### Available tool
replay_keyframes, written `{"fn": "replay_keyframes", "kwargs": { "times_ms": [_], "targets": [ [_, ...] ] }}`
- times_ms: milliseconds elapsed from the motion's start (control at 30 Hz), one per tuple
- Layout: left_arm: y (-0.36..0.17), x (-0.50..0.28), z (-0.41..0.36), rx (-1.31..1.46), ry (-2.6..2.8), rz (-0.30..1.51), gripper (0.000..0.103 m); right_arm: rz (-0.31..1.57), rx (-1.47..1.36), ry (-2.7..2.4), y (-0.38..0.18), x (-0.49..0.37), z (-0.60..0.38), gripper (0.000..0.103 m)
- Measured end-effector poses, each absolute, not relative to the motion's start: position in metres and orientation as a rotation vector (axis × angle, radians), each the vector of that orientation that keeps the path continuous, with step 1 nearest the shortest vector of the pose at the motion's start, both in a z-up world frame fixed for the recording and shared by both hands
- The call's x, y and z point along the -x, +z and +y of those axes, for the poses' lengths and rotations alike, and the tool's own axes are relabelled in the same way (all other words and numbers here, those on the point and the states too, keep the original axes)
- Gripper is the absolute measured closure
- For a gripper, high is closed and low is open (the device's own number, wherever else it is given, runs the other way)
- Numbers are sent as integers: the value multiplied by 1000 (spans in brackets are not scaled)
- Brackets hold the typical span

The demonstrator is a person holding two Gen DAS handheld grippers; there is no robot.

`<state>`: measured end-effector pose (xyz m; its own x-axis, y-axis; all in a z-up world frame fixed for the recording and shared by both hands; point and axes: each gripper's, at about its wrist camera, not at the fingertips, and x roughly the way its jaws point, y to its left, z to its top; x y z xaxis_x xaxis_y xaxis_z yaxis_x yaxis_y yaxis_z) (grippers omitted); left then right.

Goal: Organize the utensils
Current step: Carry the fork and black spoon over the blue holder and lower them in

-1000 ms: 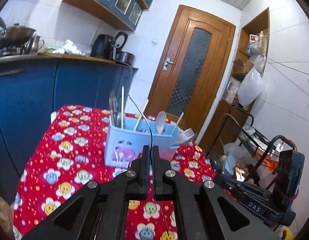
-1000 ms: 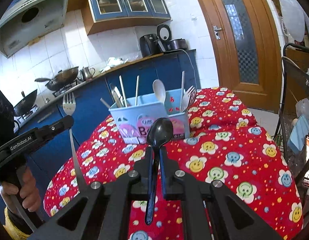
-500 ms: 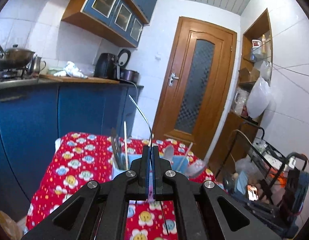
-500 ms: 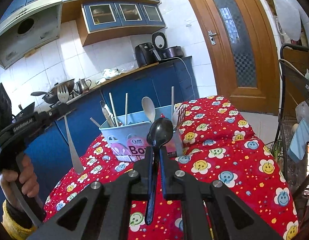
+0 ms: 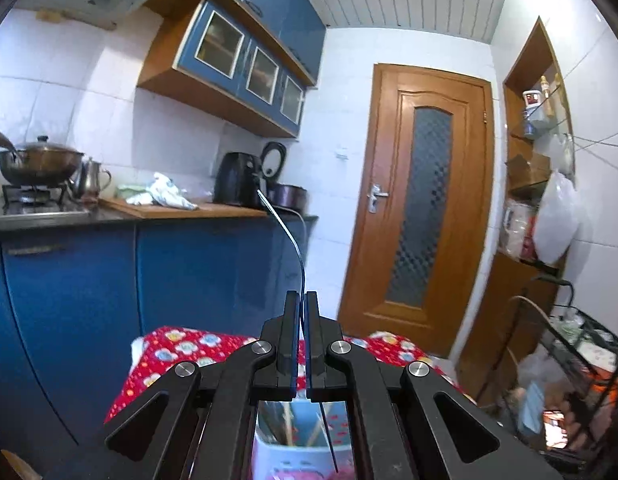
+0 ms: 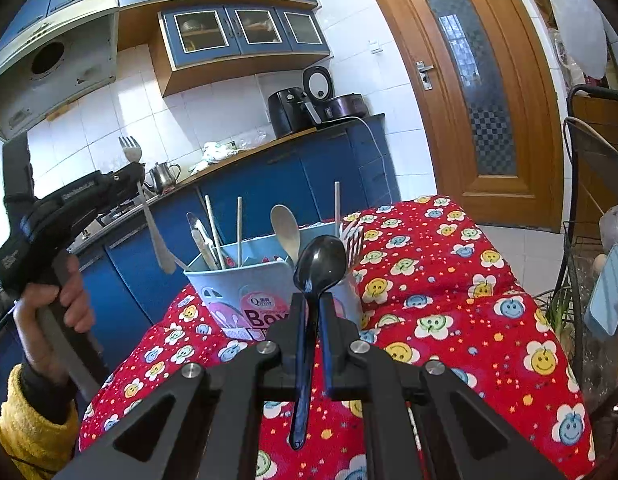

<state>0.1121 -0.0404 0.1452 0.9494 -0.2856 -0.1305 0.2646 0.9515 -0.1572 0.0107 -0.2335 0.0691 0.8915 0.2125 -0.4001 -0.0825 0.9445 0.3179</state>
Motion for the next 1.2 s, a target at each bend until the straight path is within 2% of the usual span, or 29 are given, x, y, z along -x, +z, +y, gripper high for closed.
{"fn": "replay_keyframes", "kwargs": {
  "times_ms": [333, 667, 1000, 1200],
  "targets": [
    [120, -139, -46, 93, -213, 124, 102, 426, -272, 168, 80, -40, -233, 95],
    [108, -149, -46, 88, -201, 111, 102, 327, -303, 219, 96, -88, -226, 95],
    [91, -156, -48, 78, -220, 148, 102, 314, -330, 203, 77, -139, -222, 94],
    [84, -161, -51, 77, -235, 192, 101, 306, -274, 188, 73, -136, -215, 94]
  ]
}}
